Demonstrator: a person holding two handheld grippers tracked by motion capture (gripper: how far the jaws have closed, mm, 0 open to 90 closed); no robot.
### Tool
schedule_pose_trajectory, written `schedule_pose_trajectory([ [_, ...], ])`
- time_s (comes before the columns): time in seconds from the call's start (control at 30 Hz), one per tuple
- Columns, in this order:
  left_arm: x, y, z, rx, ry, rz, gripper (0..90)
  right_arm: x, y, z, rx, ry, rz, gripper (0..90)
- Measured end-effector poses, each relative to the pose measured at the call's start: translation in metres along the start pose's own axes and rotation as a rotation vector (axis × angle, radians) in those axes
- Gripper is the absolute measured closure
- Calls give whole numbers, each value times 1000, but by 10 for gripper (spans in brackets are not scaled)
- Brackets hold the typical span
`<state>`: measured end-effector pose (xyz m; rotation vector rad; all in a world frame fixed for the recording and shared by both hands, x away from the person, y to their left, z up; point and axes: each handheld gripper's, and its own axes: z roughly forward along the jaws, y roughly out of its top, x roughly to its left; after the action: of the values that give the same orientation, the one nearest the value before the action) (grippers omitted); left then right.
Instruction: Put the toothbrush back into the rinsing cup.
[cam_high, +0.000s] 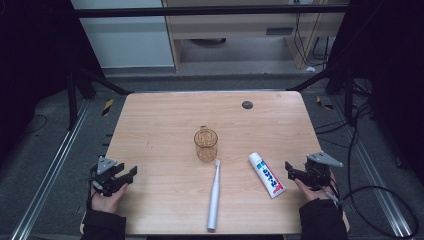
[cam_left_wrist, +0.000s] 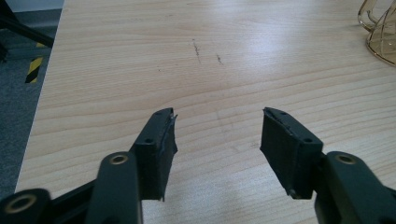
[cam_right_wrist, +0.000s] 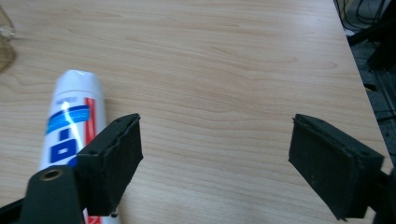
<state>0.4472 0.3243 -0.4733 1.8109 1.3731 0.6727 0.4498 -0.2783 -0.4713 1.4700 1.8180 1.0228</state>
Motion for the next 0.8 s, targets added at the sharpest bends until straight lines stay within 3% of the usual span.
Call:
schedule_pose_trajectory([
  [0.23,-2,-1,0,23,-15,0,578,11,3,-9,-17,65,5,251],
  [0.33,-2,-1,-2,19,-19,-4,616,21,6,-13,-25,123,5,311],
  [0.8,-6,-1,1,37,-28,15,656,77,16,-17,-6,311,-111,602],
])
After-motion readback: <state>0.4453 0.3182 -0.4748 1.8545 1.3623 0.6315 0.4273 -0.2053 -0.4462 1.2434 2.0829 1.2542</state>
